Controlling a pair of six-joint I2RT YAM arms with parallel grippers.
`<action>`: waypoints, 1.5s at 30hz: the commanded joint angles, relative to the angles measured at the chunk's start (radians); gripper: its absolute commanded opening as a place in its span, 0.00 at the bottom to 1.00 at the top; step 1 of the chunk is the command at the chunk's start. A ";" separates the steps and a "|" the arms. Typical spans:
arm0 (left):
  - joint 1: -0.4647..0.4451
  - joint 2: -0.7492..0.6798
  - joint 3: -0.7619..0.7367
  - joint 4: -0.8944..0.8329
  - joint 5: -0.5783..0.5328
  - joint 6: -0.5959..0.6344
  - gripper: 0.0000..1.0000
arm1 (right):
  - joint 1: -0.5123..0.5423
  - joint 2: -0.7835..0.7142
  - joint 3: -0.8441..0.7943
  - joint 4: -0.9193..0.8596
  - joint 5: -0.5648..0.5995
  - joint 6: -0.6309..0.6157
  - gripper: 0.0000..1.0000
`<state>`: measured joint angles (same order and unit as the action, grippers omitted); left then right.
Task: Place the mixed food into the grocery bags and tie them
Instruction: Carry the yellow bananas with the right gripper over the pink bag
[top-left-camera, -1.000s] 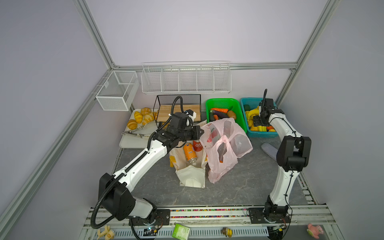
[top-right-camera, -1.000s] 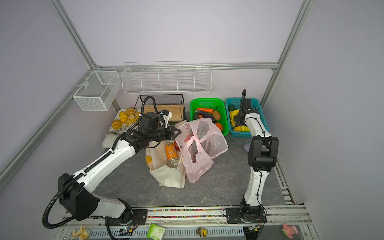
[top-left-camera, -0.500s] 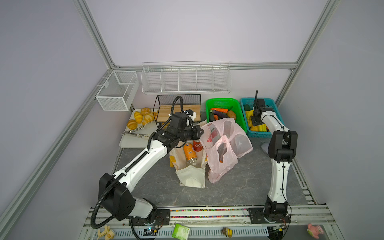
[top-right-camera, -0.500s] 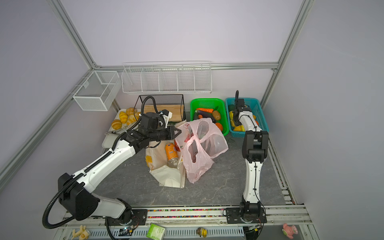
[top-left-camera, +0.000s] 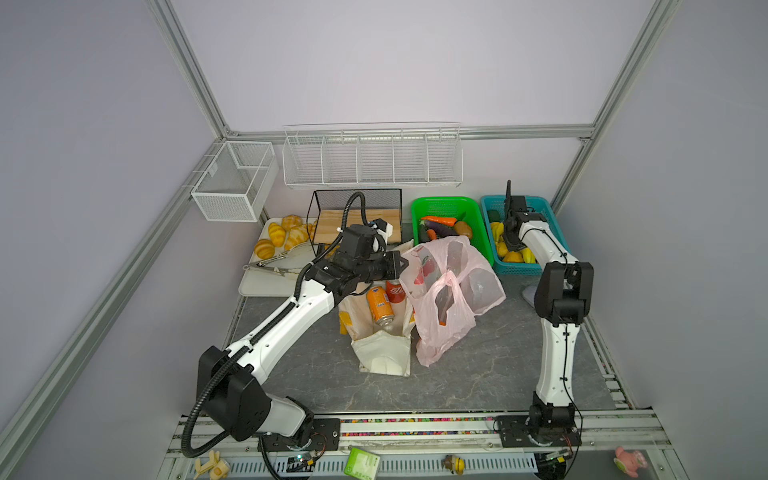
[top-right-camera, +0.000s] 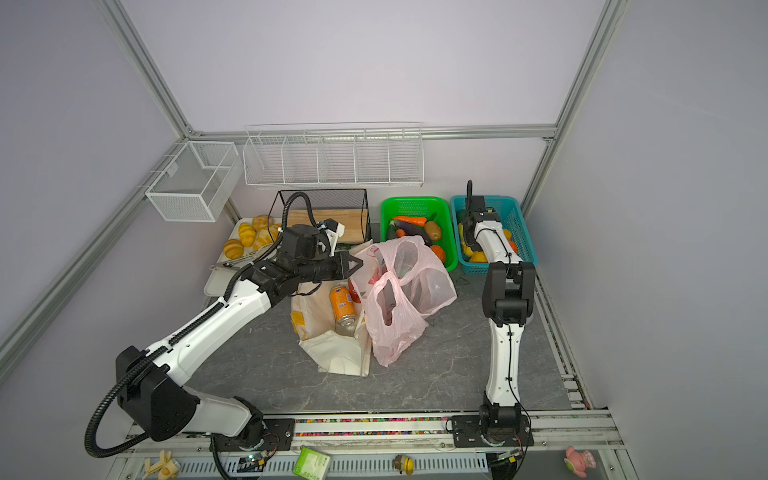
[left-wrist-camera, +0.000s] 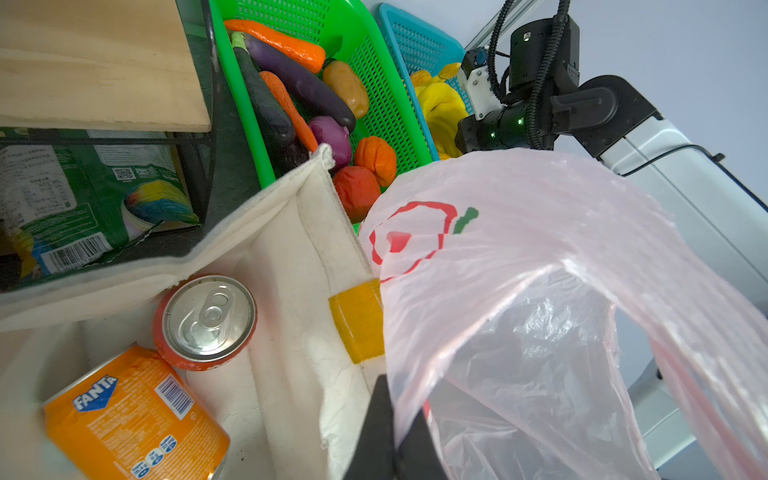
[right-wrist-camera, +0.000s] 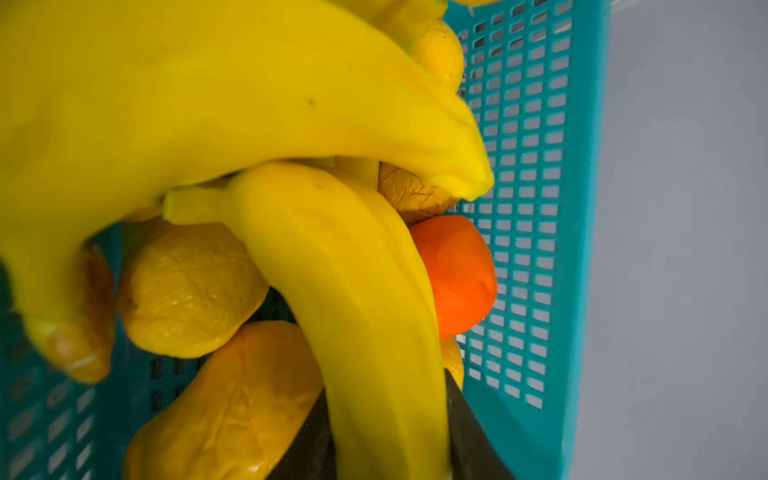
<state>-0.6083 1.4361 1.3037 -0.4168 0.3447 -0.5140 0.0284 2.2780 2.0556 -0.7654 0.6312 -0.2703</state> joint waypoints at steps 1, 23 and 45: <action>0.005 -0.021 0.014 0.012 0.009 0.009 0.00 | 0.008 -0.134 -0.026 -0.031 0.094 -0.033 0.30; 0.005 -0.020 0.011 0.015 0.018 0.003 0.00 | 0.034 -1.170 -0.761 0.143 -0.697 0.445 0.26; 0.004 -0.013 0.012 0.030 0.035 -0.013 0.00 | 0.133 -1.470 -1.117 0.608 -1.473 0.365 0.27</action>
<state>-0.6086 1.4361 1.3037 -0.4042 0.3676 -0.5182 0.1417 0.7959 0.9688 -0.3275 -0.7475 0.1390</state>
